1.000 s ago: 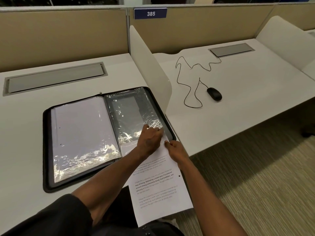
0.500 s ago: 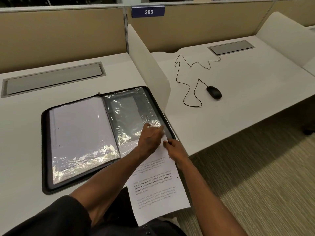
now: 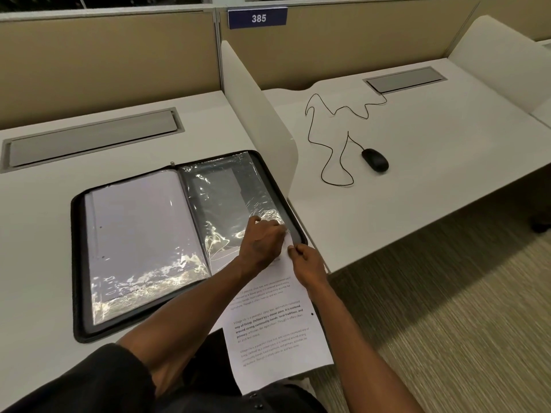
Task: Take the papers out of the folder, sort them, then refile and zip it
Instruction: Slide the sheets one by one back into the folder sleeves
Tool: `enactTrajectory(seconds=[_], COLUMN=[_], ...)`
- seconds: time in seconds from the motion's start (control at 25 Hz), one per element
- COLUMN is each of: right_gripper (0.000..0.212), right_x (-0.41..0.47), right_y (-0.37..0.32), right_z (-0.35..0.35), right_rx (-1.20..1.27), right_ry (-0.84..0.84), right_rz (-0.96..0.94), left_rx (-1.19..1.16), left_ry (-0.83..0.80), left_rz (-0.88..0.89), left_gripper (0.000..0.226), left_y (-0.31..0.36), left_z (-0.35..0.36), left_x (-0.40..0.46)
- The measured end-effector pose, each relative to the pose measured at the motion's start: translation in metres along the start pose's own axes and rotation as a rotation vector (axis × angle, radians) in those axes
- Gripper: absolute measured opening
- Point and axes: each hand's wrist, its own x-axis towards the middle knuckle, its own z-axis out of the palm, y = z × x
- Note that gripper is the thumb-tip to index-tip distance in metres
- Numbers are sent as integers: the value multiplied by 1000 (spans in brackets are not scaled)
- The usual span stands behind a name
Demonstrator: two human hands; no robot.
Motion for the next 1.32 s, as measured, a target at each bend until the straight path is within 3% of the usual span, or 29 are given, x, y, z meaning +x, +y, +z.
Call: enactTrajectory(seconds=[0.6, 0.72, 0.84, 0.92, 1.08, 1.2, 1.32], right_gripper=[35, 26, 18, 20, 28, 36, 51], right_x=[13, 21, 24, 16, -11, -25, -26], right_y=[-4, -6, -3, 5, 45, 68, 73], right_z=[-5, -3, -1, -3, 4, 22, 36], right_rx=[7, -24, 3, -22, -391, -645, -762], right_ry=[3, 42, 135, 219, 370, 238, 113], right_rz=[84, 81, 48, -40, -574, -796, -766], left_rx=[-93, -196, -257, -198, -40, -111, -121], left_ry=[36, 46, 108, 148, 87, 17, -11], left_rz=[36, 36, -85, -160, -259, -307, -287], left_gripper=[23, 22, 34, 41, 52, 62, 62], left_y=[8, 7, -1, -11, -35, -37, -38], left_z=[1, 2, 4, 5, 8, 12, 10], left_x=[-7, -16, -40, -64, -100, -106, -104])
